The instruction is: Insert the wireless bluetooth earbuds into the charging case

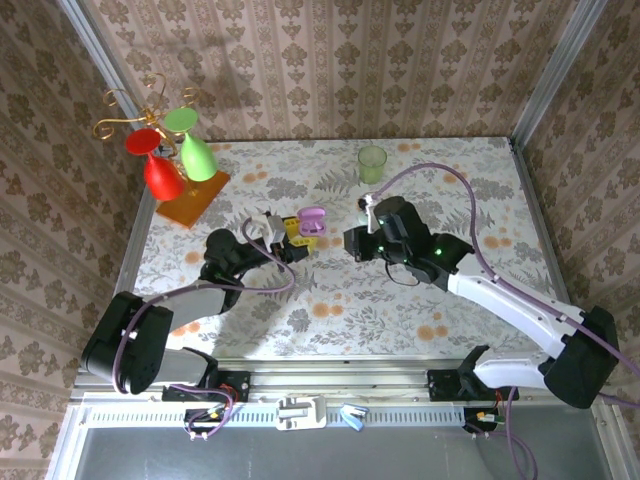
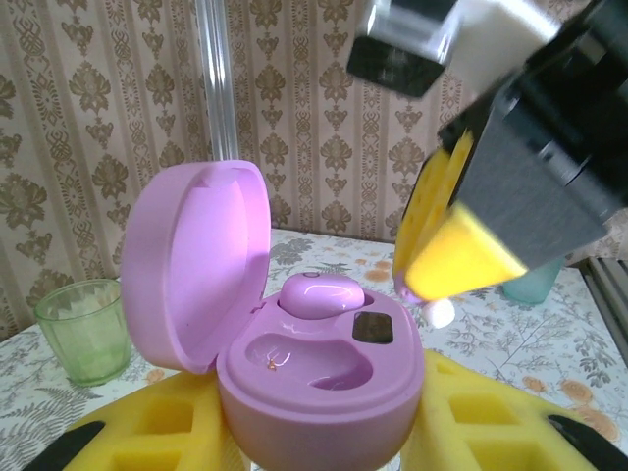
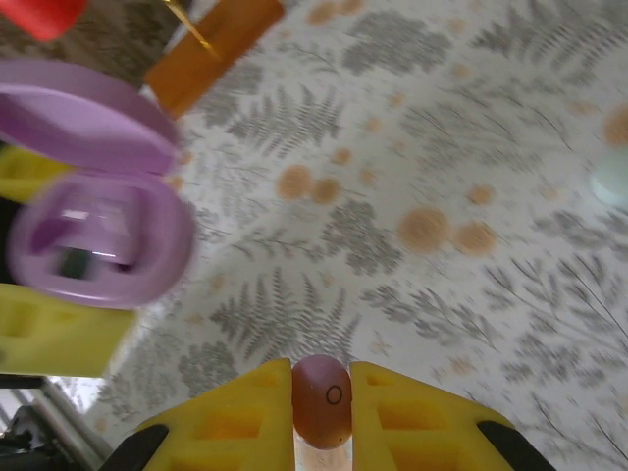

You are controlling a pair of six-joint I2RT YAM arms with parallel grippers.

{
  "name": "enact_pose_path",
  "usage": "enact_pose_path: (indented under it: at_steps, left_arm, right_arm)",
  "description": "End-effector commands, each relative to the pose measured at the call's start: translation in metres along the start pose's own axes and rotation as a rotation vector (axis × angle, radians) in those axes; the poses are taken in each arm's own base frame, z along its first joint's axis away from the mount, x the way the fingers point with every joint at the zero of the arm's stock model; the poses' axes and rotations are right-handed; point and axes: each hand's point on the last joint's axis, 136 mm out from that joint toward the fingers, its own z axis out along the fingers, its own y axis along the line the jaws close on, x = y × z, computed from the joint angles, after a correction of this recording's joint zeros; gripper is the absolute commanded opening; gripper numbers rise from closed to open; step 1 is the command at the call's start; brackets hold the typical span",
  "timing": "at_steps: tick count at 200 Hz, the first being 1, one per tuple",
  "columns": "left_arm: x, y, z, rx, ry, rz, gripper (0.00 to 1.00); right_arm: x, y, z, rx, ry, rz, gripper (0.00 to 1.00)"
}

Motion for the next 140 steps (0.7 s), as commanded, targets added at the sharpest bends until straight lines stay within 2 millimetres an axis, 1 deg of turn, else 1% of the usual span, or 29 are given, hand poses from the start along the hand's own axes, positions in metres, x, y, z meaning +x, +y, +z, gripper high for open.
enact_pose_path:
  at_steps: [1,15,46,56,58,64,96,140]
  left_arm:
    - [0.001,0.004,-0.002,-0.026,-0.001,0.064,0.16]
    - [0.003,0.005,-0.003,-0.033,0.004,0.072,0.16]
    - [0.007,0.007,-0.002,-0.043,0.020,0.081,0.16]
    - [0.008,0.007,-0.003,-0.045,0.026,0.085,0.16]
    - [0.008,0.007,-0.003,-0.046,0.027,0.084,0.16]
    - [0.009,0.007,-0.003,-0.046,0.030,0.087,0.16]
    - [0.010,0.008,-0.003,-0.050,0.033,0.092,0.16]
    - [0.008,0.008,-0.003,-0.052,0.031,0.094,0.16]
  right_arm:
    - [-0.022,0.017,-0.002,-0.004,-0.048,-0.100,0.16]
    - [-0.030,0.029,-0.001,-0.027,-0.059,-0.121,0.16]
    - [-0.040,0.050,0.008,-0.053,-0.056,-0.172,0.16]
    - [-0.047,0.058,0.005,-0.069,-0.074,-0.184,0.16]
    - [-0.044,0.057,0.013,-0.063,-0.057,-0.187,0.16]
    - [-0.044,0.059,0.018,-0.061,-0.050,-0.192,0.16]
    - [-0.046,0.071,0.029,-0.063,-0.035,-0.236,0.15]
    - [-0.042,0.072,0.041,-0.047,-0.012,-0.253,0.15]
